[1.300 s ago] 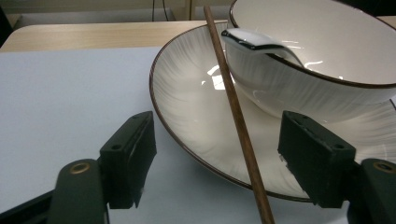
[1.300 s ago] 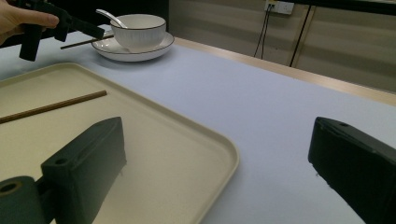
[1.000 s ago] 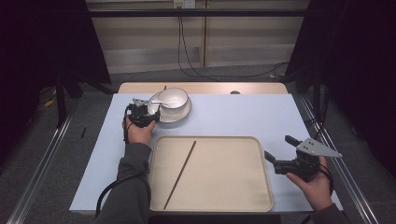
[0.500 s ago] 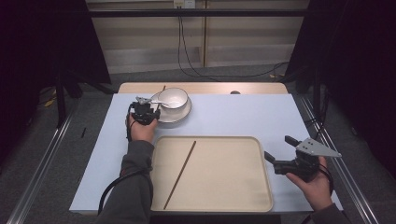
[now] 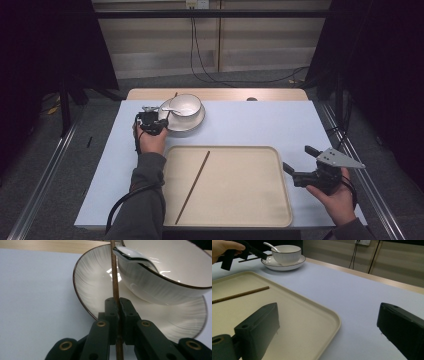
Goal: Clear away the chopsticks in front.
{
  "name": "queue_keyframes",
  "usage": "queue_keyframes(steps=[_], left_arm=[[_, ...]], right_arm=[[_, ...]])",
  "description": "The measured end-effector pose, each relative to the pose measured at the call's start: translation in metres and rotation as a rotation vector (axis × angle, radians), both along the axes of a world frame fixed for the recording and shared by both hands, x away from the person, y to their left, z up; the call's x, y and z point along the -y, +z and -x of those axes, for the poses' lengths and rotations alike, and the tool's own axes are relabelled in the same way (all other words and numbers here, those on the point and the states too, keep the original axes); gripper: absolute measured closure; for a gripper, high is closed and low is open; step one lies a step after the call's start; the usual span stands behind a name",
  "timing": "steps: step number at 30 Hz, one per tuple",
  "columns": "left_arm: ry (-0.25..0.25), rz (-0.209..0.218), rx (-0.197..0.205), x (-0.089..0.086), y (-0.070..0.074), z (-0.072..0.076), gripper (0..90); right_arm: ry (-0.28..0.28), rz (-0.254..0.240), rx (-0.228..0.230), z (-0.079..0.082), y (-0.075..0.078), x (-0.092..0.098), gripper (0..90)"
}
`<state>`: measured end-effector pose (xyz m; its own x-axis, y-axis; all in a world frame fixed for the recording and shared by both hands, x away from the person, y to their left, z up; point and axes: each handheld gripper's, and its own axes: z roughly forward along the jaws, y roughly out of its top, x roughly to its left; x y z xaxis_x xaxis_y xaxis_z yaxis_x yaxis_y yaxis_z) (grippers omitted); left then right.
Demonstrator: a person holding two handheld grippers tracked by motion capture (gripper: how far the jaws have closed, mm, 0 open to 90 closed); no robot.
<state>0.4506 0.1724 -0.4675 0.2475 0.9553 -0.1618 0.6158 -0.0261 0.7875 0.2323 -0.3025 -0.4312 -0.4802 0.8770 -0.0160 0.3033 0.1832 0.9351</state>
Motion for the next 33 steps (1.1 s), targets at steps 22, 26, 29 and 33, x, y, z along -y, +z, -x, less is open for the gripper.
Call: queue_keyframes(steps=[22,26,29,33], left_arm=[[0.089,0.144,-0.014,-0.018,0.008,0.063,85.6],[0.093,0.163,-0.003,-0.02,0.009,0.072,85.6],[0.11,0.166,-0.007,-0.021,0.01,0.082,85.6],[0.122,0.19,-0.009,-0.022,0.009,0.096,85.6]], right_arm=[[0.0,0.01,-0.002,-0.001,-0.001,-0.002,3.6],[0.001,0.015,0.004,-0.001,-0.001,-0.003,3.6],[0.0,0.017,0.003,-0.001,-0.001,-0.003,3.4],[0.005,0.016,0.007,0.0,-0.001,-0.003,3.4]])
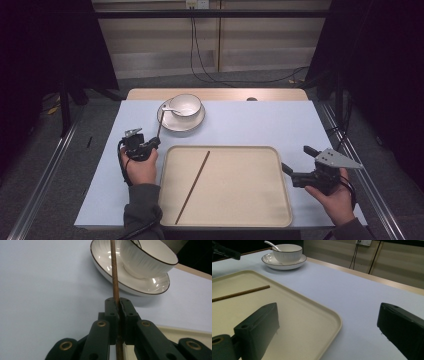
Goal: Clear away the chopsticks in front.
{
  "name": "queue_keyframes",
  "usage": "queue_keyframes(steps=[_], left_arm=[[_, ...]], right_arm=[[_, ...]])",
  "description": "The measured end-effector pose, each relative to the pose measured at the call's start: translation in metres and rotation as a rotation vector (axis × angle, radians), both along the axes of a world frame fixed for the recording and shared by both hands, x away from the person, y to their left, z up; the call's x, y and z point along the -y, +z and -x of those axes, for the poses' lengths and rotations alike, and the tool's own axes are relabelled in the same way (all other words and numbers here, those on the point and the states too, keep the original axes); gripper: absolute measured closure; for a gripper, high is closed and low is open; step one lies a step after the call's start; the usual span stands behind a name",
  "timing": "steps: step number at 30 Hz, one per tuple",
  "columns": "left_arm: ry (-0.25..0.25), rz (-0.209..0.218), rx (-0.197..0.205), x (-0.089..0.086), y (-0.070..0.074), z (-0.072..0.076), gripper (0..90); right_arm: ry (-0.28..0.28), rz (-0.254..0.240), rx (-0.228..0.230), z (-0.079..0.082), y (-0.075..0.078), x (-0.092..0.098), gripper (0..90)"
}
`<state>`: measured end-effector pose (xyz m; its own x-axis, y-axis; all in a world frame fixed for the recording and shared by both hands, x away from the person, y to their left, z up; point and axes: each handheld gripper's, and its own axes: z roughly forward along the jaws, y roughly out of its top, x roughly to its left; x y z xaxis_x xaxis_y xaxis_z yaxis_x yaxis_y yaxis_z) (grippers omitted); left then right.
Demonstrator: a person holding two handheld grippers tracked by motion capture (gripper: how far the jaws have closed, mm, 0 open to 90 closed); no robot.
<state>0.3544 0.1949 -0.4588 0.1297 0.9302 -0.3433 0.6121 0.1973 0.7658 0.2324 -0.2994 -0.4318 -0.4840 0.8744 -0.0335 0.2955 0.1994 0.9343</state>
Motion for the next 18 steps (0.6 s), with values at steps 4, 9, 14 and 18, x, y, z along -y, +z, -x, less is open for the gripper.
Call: queue_keyframes(steps=[4,9,14,18], left_arm=[[0.012,0.017,-0.004,0.001,-0.001,0.016,85.6],[0.003,0.033,-0.008,0.003,-0.003,0.035,85.5],[-0.014,0.037,0.008,0.003,0.003,0.051,85.6],[-0.02,0.043,0.012,0.004,0.004,0.065,85.6]], right_arm=[[-0.002,-0.005,0.008,0.001,0.0,0.0,3.4],[0.015,-0.025,0.038,0.002,0.002,0.0,3.0],[0.033,-0.023,0.051,0.004,0.004,-0.003,3.0],[0.037,-0.033,0.071,0.005,0.005,-0.003,3.0]])
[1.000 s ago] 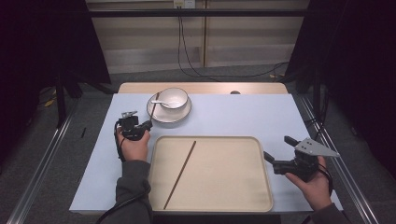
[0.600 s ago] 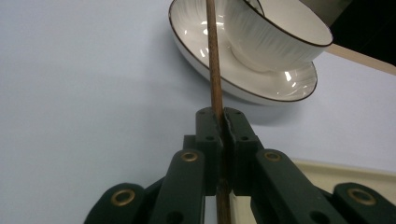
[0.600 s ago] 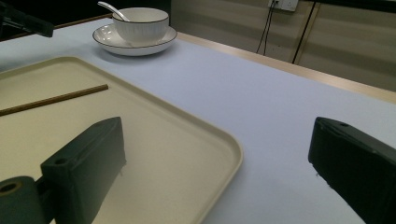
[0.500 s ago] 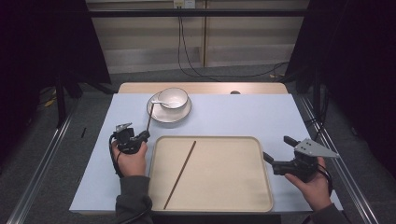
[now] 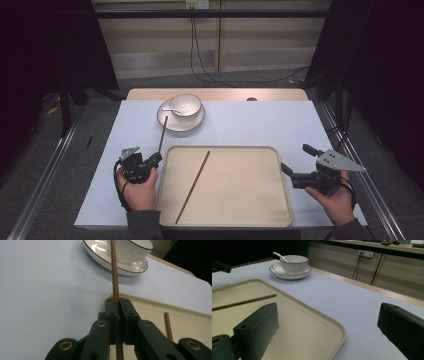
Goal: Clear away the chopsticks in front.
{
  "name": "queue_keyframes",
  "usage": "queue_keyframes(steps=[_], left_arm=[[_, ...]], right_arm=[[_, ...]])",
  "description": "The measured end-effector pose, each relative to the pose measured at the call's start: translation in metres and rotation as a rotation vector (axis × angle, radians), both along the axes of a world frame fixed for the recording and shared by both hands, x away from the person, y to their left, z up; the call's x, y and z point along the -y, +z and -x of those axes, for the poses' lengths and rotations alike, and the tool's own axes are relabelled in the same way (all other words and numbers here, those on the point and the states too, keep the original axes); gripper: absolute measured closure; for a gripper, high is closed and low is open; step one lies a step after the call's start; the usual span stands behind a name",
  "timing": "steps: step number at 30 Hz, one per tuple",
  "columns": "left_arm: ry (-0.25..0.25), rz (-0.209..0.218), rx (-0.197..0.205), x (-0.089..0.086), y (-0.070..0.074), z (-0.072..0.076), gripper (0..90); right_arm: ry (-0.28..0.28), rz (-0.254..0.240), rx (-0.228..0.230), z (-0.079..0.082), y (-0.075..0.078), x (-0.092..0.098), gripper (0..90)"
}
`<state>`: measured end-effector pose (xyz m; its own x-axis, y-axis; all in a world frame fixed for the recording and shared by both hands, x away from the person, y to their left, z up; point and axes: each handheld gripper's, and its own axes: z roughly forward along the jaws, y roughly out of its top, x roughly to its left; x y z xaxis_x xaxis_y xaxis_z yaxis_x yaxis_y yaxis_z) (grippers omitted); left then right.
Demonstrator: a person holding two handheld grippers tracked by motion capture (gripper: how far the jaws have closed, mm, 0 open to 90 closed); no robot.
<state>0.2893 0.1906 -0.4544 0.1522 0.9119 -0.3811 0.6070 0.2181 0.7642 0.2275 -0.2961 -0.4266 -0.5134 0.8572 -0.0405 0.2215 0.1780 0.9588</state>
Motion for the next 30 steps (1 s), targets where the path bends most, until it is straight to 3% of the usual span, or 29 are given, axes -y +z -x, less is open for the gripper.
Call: queue_keyframes(steps=[9,16,30], left_arm=[[-0.03,0.004,0.009,0.005,0.0,0.023,85.6],[-0.091,-0.004,0.028,0.013,0.002,0.038,85.6],[-0.209,0.012,-0.026,0.035,-0.009,0.059,85.5]], right_arm=[[-0.005,-0.001,0.026,0.002,0.002,0.001,3.1],[0.001,0.009,0.024,0.001,0.002,-0.001,3.1],[0.015,0.027,0.017,0.001,0.0,-0.003,3.1]])
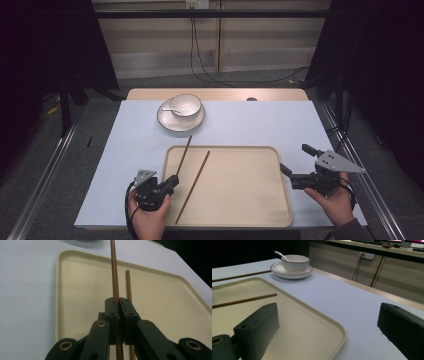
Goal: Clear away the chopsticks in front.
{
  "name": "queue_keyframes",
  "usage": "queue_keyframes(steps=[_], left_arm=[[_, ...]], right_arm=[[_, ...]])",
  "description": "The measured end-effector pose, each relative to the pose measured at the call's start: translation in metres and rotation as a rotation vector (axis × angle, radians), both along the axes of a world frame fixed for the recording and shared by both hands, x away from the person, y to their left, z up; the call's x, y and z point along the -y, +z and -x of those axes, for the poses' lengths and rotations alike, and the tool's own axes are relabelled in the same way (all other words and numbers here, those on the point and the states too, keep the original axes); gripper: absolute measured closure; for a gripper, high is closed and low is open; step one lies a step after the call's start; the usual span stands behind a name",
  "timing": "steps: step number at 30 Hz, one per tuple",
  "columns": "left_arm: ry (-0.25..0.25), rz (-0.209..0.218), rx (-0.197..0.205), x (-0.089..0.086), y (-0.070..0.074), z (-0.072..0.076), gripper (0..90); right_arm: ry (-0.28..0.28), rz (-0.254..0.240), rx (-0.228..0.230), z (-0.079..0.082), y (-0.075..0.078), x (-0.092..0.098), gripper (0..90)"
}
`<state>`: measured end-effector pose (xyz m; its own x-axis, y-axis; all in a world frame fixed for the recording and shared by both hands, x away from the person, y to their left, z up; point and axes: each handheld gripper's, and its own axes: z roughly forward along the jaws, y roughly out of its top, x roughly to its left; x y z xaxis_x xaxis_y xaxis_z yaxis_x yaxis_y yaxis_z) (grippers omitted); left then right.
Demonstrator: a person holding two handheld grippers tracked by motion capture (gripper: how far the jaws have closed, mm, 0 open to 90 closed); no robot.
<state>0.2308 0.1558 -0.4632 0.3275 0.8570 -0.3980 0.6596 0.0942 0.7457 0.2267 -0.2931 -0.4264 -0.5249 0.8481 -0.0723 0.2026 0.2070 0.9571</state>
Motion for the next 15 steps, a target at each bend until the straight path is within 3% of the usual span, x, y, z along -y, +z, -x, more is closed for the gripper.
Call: queue_keyframes(steps=[4,15], left_arm=[[-0.012,0.007,-0.008,0.0034,-0.0029,0.0018,85.5],[-0.043,-0.026,-0.057,0.0063,-0.0106,0.0015,85.5]], right_arm=[[-0.002,-0.002,0.0,-0.0006,-0.0001,-0.0003,3.2],[-0.004,0.01,-0.007,-0.0023,-0.0007,-0.0006,3.2]])
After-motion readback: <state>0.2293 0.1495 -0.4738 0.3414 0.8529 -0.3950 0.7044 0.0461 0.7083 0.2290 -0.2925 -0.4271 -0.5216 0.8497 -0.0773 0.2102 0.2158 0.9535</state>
